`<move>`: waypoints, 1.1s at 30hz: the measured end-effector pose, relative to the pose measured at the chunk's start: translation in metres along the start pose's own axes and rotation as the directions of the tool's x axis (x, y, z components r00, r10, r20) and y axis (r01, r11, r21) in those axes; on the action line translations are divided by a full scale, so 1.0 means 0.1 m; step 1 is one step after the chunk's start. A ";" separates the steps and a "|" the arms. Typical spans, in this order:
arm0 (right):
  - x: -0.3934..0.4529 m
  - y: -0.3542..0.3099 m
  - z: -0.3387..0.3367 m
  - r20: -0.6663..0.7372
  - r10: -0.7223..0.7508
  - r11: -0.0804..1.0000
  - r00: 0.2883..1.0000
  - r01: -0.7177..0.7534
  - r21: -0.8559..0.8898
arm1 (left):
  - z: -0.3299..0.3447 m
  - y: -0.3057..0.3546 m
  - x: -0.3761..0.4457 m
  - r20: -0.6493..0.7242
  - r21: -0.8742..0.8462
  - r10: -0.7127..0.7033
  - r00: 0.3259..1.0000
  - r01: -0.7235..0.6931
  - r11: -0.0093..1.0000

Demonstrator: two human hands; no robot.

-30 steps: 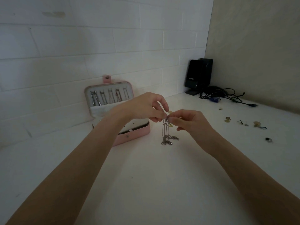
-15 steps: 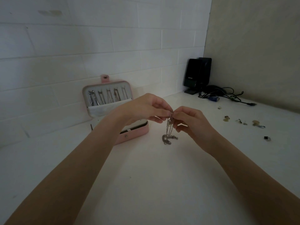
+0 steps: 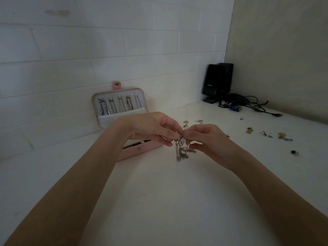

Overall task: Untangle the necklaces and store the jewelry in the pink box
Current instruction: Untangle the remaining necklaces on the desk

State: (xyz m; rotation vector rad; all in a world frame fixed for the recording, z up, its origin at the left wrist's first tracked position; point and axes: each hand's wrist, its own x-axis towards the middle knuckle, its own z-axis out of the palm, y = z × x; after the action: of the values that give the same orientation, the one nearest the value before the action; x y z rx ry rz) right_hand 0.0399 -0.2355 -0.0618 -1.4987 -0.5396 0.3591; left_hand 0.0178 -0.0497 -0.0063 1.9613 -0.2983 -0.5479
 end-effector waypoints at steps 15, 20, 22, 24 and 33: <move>0.03 0.00 0.03 -0.135 -0.080 0.995 0.988 0.070 -0.073 | -0.02 -0.04 0.06 -0.161 0.015 0.025 0.987 -0.023 1.000; 0.01 0.00 0.03 -0.095 -0.035 0.999 0.995 0.033 -0.018 | 0.01 -0.06 0.08 -0.121 0.018 0.026 0.992 -0.024 1.000; 0.01 -0.01 0.03 -0.099 -0.037 0.999 0.994 0.036 -0.015 | 0.01 -0.08 0.09 -0.101 -0.004 0.033 0.994 -0.033 0.999; 0.02 -0.01 0.02 -0.121 -0.051 0.999 0.991 0.049 -0.021 | 0.01 -0.09 0.10 -0.117 -0.064 0.059 0.991 -0.067 0.996; 0.06 0.00 0.04 -0.188 -0.093 0.987 0.978 0.066 -0.146 | 0.15 -0.07 0.25 -0.344 -0.549 0.040 0.938 -0.236 0.802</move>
State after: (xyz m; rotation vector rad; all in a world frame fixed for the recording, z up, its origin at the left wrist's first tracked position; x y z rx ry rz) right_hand 0.0427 -0.2291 -0.0615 -1.6205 -0.4748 0.1119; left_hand 0.0316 -0.0695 -0.0246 1.3748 -0.0523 -0.1796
